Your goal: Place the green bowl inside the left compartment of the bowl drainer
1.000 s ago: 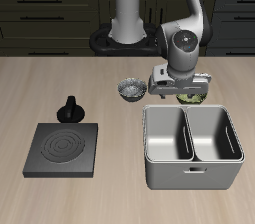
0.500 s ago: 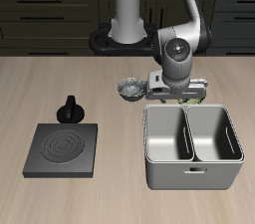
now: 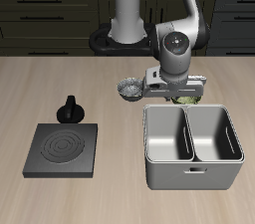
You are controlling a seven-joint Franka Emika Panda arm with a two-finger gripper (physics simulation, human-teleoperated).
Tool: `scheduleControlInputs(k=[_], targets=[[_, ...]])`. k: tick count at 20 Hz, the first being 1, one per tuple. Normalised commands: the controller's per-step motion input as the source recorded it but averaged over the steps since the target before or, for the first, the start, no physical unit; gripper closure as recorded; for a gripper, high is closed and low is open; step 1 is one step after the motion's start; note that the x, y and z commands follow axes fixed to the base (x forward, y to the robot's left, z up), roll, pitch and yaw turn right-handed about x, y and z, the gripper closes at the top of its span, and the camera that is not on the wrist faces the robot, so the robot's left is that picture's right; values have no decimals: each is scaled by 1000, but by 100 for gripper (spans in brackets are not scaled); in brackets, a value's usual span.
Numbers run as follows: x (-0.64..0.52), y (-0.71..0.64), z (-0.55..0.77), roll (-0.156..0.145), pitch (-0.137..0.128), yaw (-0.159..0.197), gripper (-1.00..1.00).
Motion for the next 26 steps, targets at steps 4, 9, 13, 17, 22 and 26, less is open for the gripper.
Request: scheduleControlInputs(k=[4,9,13,17,22,26], targets=[[108,-175,298,-41,-52,21,100],[72,-196,622,-51,-121,40,100],[-12,-29,506,-4,-91,23,100],[-37,58,669,8,-113,17,100],[-77,5,430,9,-65,-1,100],[-128,6,517,17,-86,-6,100]])
